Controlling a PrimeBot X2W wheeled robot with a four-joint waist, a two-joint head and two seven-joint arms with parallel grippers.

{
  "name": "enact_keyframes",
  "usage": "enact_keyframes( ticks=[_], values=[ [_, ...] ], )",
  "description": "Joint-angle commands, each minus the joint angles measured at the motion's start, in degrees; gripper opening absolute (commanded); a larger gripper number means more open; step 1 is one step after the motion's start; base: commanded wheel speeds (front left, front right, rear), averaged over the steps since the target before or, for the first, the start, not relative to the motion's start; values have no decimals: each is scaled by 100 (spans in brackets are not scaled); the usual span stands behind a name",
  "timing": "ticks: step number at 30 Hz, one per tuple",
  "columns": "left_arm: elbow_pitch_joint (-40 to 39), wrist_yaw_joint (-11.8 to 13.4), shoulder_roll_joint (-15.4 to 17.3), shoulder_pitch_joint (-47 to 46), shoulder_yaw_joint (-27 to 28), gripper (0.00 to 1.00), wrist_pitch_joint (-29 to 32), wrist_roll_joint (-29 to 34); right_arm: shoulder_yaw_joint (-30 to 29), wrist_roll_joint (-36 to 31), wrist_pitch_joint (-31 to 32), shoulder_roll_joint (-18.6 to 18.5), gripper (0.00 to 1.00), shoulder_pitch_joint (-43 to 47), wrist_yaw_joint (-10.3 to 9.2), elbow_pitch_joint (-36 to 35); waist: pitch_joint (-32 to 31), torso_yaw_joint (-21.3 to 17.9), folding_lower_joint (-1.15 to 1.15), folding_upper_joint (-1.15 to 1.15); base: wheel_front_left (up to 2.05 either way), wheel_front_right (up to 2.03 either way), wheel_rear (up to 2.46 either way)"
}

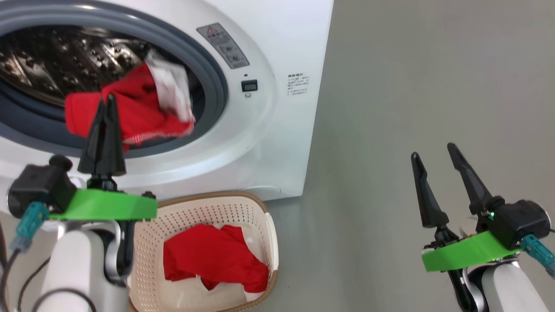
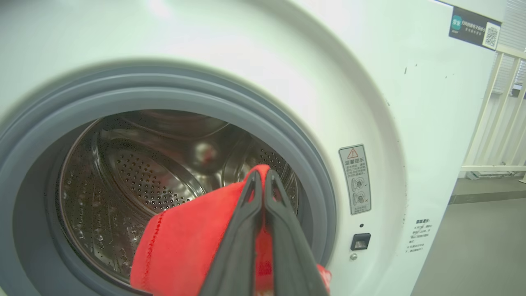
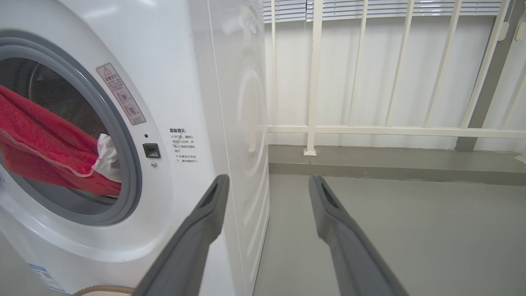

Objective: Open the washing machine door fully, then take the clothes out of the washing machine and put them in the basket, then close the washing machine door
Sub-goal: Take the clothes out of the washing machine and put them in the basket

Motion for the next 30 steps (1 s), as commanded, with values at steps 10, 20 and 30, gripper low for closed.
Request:
enact_keyframes(
  ticks=[10, 20, 30],
  values=[
    [-1888, 257, 97, 707, -139, 0, 489, 79, 34, 32, -36, 20, 100, 223, 36, -115, -430, 36, 0, 0, 0, 0, 0],
    [-3205, 454, 85, 1256, -364, 0, 1045, 71, 47, 37, -36, 34, 100, 308, 36, -125, -519, 108, 0, 0, 0, 0, 0],
    [-2386, 585, 77, 1549, -461, 0, 875, -144, 79, 37, -36, 27, 100, 213, 36, -166, -151, 81, 0, 0, 0, 0, 0]
  ],
)
